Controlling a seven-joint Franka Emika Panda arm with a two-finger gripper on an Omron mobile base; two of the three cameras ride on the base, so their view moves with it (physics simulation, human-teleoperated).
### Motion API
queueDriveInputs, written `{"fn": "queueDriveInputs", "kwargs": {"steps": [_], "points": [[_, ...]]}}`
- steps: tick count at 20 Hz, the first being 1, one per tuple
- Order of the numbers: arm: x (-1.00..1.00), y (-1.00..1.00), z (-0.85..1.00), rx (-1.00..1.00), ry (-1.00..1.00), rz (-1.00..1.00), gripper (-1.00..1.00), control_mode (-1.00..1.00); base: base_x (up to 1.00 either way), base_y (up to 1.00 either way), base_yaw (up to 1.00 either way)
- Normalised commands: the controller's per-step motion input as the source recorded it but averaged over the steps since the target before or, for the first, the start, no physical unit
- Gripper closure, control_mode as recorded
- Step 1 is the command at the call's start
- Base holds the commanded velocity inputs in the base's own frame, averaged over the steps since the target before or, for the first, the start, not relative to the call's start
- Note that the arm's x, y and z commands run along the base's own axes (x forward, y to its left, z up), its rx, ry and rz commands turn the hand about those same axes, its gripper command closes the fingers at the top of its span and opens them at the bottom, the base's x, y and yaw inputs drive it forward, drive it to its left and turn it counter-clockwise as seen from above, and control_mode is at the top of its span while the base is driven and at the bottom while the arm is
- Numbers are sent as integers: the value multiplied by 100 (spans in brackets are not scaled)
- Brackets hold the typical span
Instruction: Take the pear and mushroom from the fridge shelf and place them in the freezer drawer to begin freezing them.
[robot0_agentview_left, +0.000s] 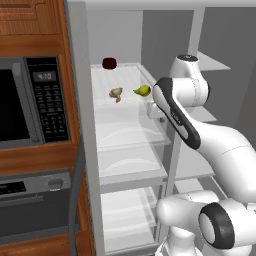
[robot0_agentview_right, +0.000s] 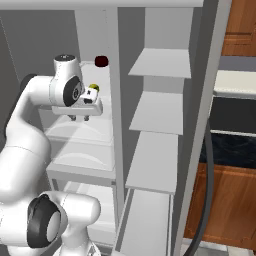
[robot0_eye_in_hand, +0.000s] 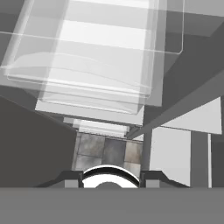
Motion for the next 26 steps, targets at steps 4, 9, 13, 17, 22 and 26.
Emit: {"fn": "queueDriveInputs", "kwargs": {"steps": [4,9,13,17,22,26], "points": [[0,-1,0,0,0,0,-100,-100,0,0,0],[-2,0,2,1,-1,0,-100,-100,0,0,0],[0,6,30,4,-14,-4,-100,-100,0,0,0],[7,35,44,5,-11,-17,-100,-100,0,0,0],[22,35,45,6,-9,-20,-100,-100,0,0,0],[63,6,23,2,-7,-19,-100,-100,0,0,0]]}}
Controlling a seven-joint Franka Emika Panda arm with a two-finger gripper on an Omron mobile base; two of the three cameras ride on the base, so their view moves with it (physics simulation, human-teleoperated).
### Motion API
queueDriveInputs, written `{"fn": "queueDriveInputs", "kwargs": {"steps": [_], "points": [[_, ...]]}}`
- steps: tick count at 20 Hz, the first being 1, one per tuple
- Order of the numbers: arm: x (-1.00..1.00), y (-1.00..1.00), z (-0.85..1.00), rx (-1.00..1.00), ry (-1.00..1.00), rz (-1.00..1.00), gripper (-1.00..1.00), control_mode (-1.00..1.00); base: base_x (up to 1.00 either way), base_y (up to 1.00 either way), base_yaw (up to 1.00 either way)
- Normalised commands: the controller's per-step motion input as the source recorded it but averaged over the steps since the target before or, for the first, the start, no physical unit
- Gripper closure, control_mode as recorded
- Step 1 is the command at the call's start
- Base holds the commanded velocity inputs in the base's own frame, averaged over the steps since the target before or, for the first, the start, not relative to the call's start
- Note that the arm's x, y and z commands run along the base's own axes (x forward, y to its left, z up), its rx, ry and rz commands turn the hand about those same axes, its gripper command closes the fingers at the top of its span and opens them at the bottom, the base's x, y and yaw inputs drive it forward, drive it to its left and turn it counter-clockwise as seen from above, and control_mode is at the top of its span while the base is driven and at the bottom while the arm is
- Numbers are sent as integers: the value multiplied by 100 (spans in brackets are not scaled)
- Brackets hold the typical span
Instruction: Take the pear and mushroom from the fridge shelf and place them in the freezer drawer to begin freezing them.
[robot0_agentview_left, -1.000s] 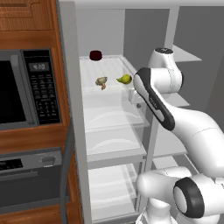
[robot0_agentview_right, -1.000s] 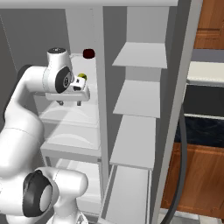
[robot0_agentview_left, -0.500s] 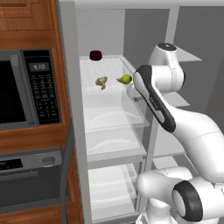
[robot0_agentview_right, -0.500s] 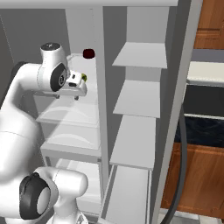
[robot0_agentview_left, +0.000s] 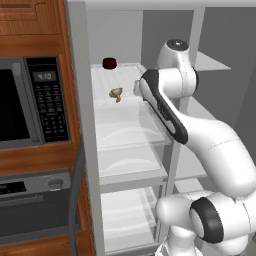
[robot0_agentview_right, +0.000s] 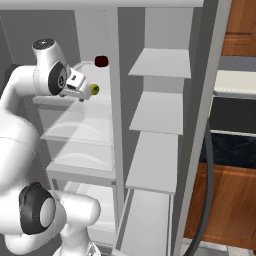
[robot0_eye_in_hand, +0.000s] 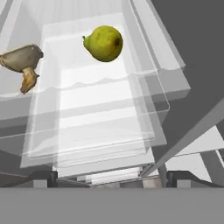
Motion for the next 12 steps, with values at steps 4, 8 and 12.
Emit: {"fn": "queueDriveInputs", "kwargs": {"steps": [4,8,12], "points": [[74,0,2,0,0,-10,-100,-100,0,0,0],[56,-7,0,0,0,0,-100,-100,0,0,0],[53,-1,-4,0,0,0,-100,-100,0,0,0]]}}
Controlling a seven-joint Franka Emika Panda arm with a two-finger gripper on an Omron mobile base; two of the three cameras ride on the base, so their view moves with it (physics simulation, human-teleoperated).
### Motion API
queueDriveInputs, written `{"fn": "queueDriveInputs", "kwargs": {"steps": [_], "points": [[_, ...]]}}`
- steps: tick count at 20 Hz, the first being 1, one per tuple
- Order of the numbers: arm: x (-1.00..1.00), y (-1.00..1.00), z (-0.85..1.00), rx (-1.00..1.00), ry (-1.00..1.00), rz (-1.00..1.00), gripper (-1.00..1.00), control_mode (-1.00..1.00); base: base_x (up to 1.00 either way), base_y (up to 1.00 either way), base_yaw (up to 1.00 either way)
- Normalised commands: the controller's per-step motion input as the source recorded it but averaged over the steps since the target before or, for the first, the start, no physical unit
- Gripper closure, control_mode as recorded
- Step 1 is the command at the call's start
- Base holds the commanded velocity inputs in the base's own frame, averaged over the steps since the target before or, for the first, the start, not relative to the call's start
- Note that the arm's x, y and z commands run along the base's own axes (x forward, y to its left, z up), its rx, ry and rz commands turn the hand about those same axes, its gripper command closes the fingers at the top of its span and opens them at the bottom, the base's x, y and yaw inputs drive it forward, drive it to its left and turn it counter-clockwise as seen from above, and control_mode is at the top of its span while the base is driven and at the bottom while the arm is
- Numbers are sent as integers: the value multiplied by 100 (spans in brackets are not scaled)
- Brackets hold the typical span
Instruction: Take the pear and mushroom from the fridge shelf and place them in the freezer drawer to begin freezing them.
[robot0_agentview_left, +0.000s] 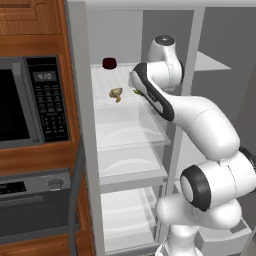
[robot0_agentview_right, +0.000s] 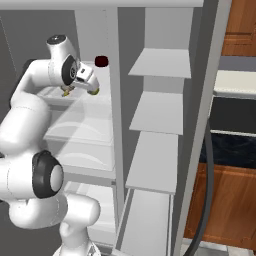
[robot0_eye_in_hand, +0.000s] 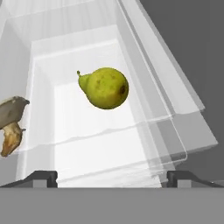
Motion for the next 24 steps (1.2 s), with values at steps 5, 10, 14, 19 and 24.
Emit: {"fn": "queueDriveInputs", "kwargs": {"steps": [5,10,14,19,24], "points": [[47,-1,-28,0,0,0,-100,-100,0,0,0],[43,0,-31,0,0,0,-100,-100,0,0,0],[54,0,-8,0,0,0,-100,-100,0,0,0],[47,-1,-8,0,0,0,-100,-100,0,0,0],[40,-4,-14,0,0,0,-100,-100,0,0,0]]}}
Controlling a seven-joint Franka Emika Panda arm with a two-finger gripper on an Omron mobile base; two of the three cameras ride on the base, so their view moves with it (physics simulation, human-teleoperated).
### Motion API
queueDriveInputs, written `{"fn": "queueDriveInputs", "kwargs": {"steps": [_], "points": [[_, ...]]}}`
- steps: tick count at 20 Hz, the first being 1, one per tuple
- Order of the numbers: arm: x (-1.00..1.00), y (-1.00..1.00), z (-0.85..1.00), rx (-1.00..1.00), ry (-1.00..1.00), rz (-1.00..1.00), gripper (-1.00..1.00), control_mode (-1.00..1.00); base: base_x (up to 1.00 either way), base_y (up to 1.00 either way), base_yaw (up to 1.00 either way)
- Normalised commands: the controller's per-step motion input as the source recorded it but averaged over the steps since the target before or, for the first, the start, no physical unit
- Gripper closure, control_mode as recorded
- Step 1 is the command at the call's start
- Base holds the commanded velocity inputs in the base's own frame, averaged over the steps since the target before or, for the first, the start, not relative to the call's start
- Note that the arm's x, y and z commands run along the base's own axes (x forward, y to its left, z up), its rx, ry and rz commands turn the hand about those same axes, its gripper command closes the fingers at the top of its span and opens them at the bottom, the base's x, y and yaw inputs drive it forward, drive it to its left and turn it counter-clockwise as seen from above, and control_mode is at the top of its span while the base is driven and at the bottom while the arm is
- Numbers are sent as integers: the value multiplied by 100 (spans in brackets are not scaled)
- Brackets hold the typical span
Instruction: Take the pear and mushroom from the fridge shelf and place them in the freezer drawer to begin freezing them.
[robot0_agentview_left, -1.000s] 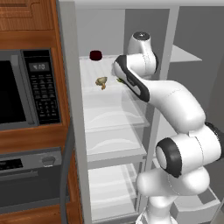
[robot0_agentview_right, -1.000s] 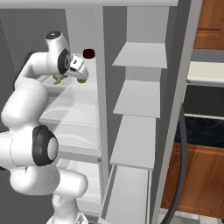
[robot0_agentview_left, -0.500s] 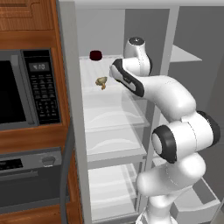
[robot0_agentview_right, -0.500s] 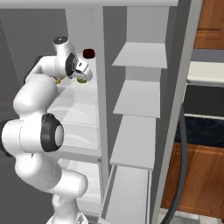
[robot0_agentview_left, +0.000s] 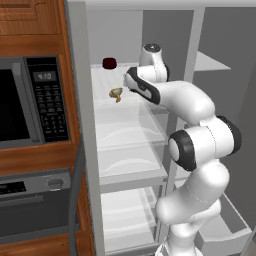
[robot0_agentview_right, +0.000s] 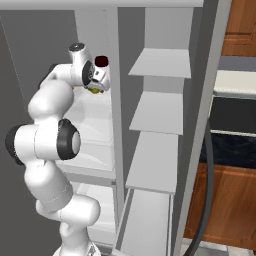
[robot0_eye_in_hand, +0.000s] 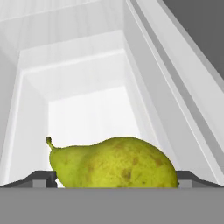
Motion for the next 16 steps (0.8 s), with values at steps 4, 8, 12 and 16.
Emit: {"fn": "queueDriveInputs", "kwargs": {"steps": [4,8,12,16], "points": [[16,-2,-23,0,0,0,100,-100,0,0,0],[-22,-15,-33,0,0,0,100,-100,0,0,0],[0,-1,-1,1,0,0,100,-100,0,0,0],[-43,0,0,0,0,1,100,-100,0,0,0]]}}
